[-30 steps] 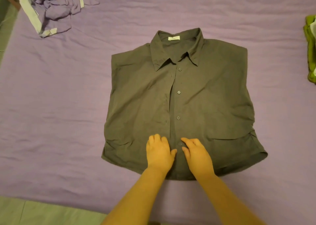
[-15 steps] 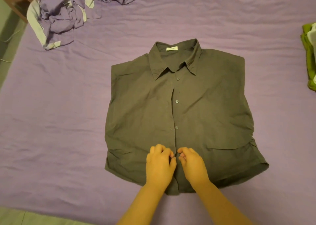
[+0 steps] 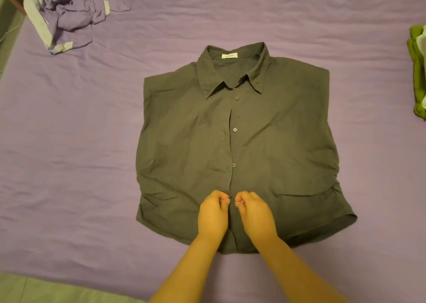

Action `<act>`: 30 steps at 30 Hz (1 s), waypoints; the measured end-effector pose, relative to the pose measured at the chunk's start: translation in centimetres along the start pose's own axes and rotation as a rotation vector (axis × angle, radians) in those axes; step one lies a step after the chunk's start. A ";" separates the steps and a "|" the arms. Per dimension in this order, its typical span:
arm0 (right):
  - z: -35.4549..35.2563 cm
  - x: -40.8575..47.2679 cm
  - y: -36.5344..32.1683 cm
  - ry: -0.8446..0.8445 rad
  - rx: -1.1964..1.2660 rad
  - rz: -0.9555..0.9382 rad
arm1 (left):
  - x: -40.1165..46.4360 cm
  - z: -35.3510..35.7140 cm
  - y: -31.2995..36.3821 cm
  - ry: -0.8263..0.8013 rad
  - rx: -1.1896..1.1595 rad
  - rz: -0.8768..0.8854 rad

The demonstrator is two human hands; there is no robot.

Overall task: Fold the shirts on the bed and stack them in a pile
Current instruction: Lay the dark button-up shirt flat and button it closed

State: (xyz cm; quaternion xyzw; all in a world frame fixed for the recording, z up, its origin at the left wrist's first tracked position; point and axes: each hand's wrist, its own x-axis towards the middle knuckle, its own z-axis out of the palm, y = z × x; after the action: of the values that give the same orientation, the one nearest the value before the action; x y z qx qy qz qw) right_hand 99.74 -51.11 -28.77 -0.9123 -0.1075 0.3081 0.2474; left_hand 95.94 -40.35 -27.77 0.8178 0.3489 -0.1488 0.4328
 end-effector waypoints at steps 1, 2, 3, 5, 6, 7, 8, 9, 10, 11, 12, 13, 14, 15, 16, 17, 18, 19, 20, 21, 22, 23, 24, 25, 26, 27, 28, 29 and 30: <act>-0.1 0.0 0.0 -0.014 -0.027 -0.016 | 0.0 -0.1 0.2 0.003 -0.033 -0.002; -0.3 0.1 0.0 -0.031 -0.055 -0.029 | 0.0 -0.2 0.4 0.004 -0.045 0.002; -0.4 0.2 0.0 -0.042 -0.070 -0.041 | 0.0 -0.3 0.6 -0.005 -0.036 0.012; -0.6 0.5 -0.2 -0.086 -0.076 -0.035 | 0.0 -0.3 0.6 -0.072 0.057 0.028; -0.8 0.7 -0.4 -0.115 -0.087 -0.021 | 0.0 -0.3 0.6 -0.112 0.118 0.036; -1.0 0.9 -0.6 -0.135 -0.108 -0.012 | 0.0 -0.4 0.7 -0.142 0.166 0.039; -1.0 1.0 -0.6 -0.151 -0.145 -0.008 | 0.0 -0.5 0.7 -0.170 0.199 0.040; -1.2 1.1 -0.6 -0.149 -0.183 -0.013 | 0.1 -0.7 0.8 -0.199 0.224 0.043; -1.4 1.2 -0.7 -0.136 -0.207 -0.016 | 0.5 -0.9 0.9 -0.218 0.250 0.056; -1.6 1.3 -0.7 -0.096 -0.199 -0.023 | 0.9 -1.1 1.1 -0.213 0.283 0.072; -1.9 1.6 -0.8 -0.042 -0.173 -0.025 | 1.4 -1.4 1.3 -0.170 0.312 0.106; -2.2 1.9 -0.9 0.024 -0.144 -0.030 | 2.0 -1.8 1.5 -0.084 0.350 0.177; -2.7 2.2 -1.2 0.094 -0.121 -0.051 | 2.7 -2.2 1.7 0.015 0.402 0.280; -3.1 2.5 -1.4 0.148 -0.129 -0.097 | 3.6 -2.3 1.7 0.074 0.480 0.376; -3.3 2.9 -1.4 0.181 -0.176 -0.157 | 4.4 -2.3 1.6 0.107 0.559 0.455; -3.3 3.4 -1.2 0.197 -0.262 -0.205 | 5.2 -2.3 1.6 0.062 0.661 0.496; -3.2 3.8 -0.8 0.187 -0.358 -0.221 | 5.9 -2.3 1.8 -0.026 0.762 0.512; -3.2 4.2 -0.6 0.154 -0.429 -0.208 | 6.5 -2.3 1.9 -0.090 0.839 0.535; -3.3 4.5 -0.7 0.136 -0.451 -0.172 | 7.1 -2.3 1.8 -0.163 0.888 0.545; -3.4 4.8 -1.0 0.151 -0.440 -0.134 | 7.4 -2.5 1.8 -0.204 0.908 0.566; -3.5 5.1 -1.3 0.177 -0.419 -0.097 | 7.7 -2.9 1.9 -0.209 0.908 0.609; -3.8 5.5 -1.9 0.204 -0.395 -0.067 | 8.1 -3.3 2.1 -0.191 0.879 0.652; -4.2 6.2 -2.4 0.244 -0.372 -0.064 | 8.6 -3.7 2.6 -0.180 0.814 0.671; -4.5 7.2 -2.7 0.291 -0.349 -0.082 | 9.3 -4.2 3.4 -0.189 0.741 0.650; -4.9 8.4 -2.9 0.334 -0.321 -0.105 | 10.4 -4.7 4.2 -0.189 0.677 0.619; -5.5 9.5 -3.2 0.354 -0.300 -0.125 | 11.7 -5.1 5.1 -0.168 0.641 0.602; -6.2 10.6 -3.6 0.357 -0.294 -0.136 | 13.1 -5.4 6.2 -0.136 0.630 0.592; -7.0 11.9 -4.0 0.347 -0.304 -0.143 | 14.6 -5.7 7.3 -0.118 0.640 0.592; -7.6 13.2 -4.1 0.324 -0.325 -0.146 | 16.0 -5.9 8.2 -0.115 0.661 0.599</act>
State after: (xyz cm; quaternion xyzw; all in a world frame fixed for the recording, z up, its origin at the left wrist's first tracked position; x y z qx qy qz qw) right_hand 114.56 -45.94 -28.15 -0.9675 -0.1801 0.1176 0.1330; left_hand 112.74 -31.65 -28.11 0.9675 0.0057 -0.1656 0.1911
